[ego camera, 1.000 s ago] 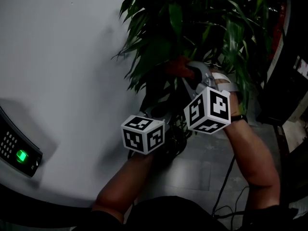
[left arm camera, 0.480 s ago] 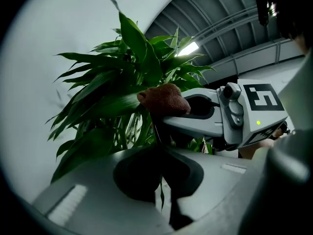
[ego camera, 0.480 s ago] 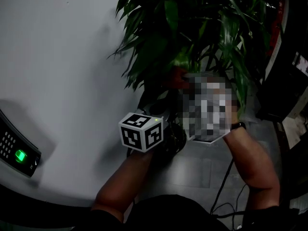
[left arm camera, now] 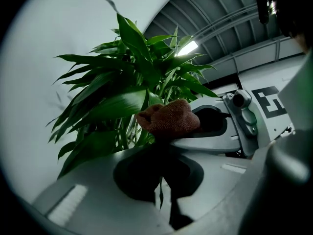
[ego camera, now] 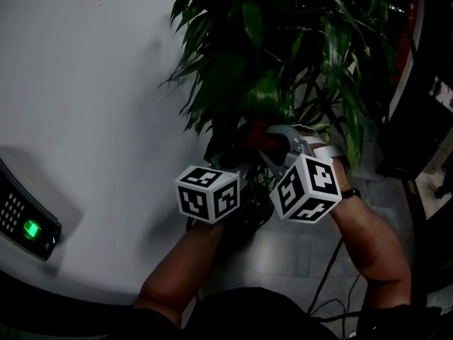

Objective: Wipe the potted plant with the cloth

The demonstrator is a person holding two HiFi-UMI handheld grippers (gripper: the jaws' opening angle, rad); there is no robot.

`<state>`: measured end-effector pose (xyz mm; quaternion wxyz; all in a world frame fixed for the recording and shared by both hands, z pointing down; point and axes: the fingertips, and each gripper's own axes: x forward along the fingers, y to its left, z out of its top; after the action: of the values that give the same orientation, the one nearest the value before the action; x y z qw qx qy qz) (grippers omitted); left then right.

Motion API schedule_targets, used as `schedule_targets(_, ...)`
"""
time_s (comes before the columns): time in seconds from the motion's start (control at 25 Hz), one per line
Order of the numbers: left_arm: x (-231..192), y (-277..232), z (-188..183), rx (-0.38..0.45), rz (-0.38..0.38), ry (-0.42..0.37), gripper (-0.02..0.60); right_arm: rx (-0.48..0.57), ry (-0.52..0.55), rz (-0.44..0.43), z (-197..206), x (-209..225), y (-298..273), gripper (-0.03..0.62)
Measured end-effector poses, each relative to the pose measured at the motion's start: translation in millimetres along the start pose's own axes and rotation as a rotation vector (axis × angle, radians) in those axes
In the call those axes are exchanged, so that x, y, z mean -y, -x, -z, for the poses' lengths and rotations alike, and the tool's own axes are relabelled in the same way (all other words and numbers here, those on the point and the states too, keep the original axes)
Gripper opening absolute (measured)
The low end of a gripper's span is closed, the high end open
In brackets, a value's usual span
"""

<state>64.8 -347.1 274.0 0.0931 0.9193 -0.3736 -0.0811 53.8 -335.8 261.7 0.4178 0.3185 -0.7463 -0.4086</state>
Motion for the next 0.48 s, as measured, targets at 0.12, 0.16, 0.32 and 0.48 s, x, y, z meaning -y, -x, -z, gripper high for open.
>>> schedule_targets(0.12,-1,1,0,0.0,-0.004,-0.005,0.018,0.002,-0.002,-0.031,-2,-6,3,0.072)
schedule_targets(0.16,-1,1,-1,0.001,-0.003,-0.006,0.018,0.001,0.003,-0.034,-2,-7,4,0.072)
schedule_targets(0.32,0,1,-2,0.005,0.006,-0.009,0.018,0.002,0.02,-0.018,-6,-4,10,0.072)
schedule_targets(0.48,2,1,-6,0.009,0.013,-0.011,0.018,0.021,0.014,0.073,-12,23,21,0.072)
